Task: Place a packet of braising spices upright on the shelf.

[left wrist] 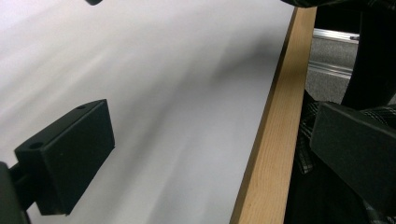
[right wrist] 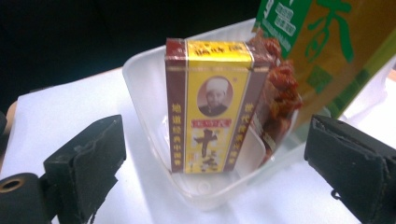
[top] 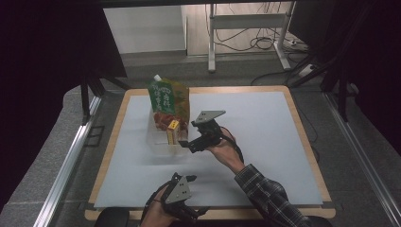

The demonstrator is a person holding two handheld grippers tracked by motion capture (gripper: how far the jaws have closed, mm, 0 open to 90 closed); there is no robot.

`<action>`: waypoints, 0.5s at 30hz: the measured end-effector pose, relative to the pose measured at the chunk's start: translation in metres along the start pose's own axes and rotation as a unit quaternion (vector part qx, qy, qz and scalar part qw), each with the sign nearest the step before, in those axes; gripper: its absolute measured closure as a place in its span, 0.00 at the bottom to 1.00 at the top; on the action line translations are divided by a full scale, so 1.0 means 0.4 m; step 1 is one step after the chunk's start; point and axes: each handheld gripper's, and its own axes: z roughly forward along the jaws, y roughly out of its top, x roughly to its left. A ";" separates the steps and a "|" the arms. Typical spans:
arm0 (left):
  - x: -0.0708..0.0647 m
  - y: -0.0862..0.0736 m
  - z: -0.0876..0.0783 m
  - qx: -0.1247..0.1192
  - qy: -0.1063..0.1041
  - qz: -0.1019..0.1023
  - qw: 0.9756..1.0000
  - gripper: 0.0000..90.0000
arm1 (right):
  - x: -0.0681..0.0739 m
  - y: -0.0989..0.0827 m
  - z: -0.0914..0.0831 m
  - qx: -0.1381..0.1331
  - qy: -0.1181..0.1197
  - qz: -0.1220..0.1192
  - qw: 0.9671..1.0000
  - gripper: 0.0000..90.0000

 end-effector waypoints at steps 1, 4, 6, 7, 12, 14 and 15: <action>0.000 0.000 0.000 0.000 0.000 0.000 1.000 0.00 | -0.001 -0.003 -0.002 0.003 -0.001 0.001 1.000 0.06; 0.001 0.000 -0.001 0.001 0.002 -0.002 1.000 0.00 | -0.003 -0.012 -0.009 0.012 -0.004 0.004 1.000 0.05; 0.002 0.000 -0.001 0.002 0.003 -0.003 1.000 0.00 | -0.005 -0.017 -0.014 0.016 -0.007 0.006 1.000 0.05; 0.002 0.000 -0.001 0.002 0.003 -0.003 1.000 0.00 | -0.006 -0.020 -0.019 0.019 -0.008 0.008 1.000 0.05; 0.002 -0.001 0.000 0.003 0.005 -0.005 1.000 0.00 | -0.011 -0.031 -0.040 0.025 -0.009 0.013 1.000 0.03; 0.002 -0.001 0.000 0.004 0.005 -0.006 1.000 0.00 | -0.012 -0.035 -0.050 0.026 -0.012 0.015 0.999 0.03; 0.003 -0.001 0.000 0.004 0.005 -0.006 1.000 0.00 | -0.013 -0.038 -0.055 0.028 -0.013 0.016 0.999 0.03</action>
